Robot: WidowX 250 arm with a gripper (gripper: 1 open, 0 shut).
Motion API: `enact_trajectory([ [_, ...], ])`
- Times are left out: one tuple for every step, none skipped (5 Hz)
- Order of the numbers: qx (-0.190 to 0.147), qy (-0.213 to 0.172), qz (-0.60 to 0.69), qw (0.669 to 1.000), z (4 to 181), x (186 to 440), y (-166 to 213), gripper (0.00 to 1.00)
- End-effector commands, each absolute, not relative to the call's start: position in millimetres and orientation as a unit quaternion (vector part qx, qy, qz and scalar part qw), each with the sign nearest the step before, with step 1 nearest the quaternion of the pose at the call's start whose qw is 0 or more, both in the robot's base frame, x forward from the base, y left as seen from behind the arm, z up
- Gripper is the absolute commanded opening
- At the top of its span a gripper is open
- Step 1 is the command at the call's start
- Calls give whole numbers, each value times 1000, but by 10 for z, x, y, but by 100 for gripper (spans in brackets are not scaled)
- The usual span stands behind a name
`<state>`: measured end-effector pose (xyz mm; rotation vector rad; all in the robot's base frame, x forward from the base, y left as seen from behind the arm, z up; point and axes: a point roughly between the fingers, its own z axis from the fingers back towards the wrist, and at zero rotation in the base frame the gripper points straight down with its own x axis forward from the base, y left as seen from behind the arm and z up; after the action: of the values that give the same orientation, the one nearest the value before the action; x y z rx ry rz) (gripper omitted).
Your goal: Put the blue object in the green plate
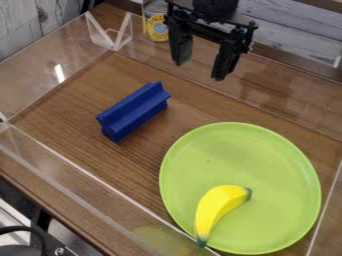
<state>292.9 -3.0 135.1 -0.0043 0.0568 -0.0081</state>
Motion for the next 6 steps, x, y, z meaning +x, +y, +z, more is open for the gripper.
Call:
enact_trajectory([
  [-1,30,-13,999,1283,2893,87,100],
  [1,29,-35,999,1229,2826,233,100],
  [6,28,-52,998,1194,2792,353,100],
  [11,28,-66,997,1139,2776,470,100],
  [12,25,-77,997,1081,2746,567,100],
  [12,26,-81,996,1019,2723,640,100],
])
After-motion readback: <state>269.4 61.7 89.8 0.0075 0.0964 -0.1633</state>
